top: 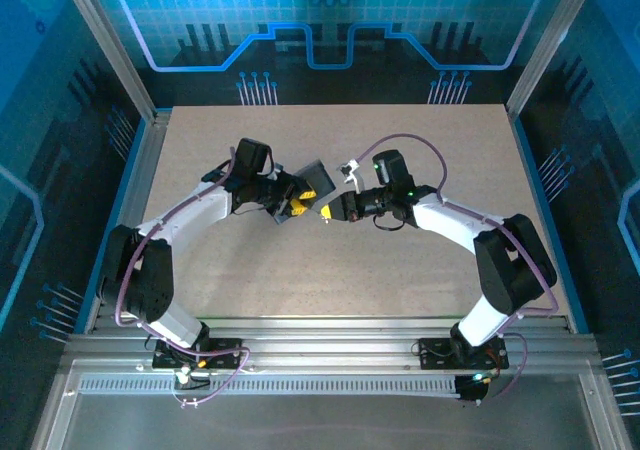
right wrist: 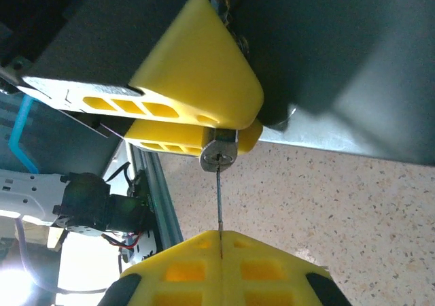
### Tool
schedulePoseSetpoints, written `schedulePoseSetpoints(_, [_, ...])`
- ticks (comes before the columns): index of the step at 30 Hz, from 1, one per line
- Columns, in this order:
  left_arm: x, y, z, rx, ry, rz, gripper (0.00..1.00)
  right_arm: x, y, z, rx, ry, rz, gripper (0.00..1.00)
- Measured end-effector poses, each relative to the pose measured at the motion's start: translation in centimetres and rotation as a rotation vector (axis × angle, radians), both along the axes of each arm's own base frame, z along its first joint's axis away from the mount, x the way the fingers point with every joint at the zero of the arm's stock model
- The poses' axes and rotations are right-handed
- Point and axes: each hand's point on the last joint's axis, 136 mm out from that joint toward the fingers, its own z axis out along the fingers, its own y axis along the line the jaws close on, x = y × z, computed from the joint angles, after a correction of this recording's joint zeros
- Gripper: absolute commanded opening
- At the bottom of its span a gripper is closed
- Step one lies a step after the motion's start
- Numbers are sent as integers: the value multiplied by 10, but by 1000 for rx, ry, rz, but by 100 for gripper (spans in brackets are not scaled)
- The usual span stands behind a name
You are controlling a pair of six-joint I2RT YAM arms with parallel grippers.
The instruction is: Unlock the padlock with the key
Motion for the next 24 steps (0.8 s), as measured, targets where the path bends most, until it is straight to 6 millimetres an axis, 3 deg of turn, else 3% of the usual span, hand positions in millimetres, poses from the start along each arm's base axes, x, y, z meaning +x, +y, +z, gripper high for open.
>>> schedulePoseSetpoints(24, [0,3,-2,4,-1,11,10,4,1,2,17,10,-26,0])
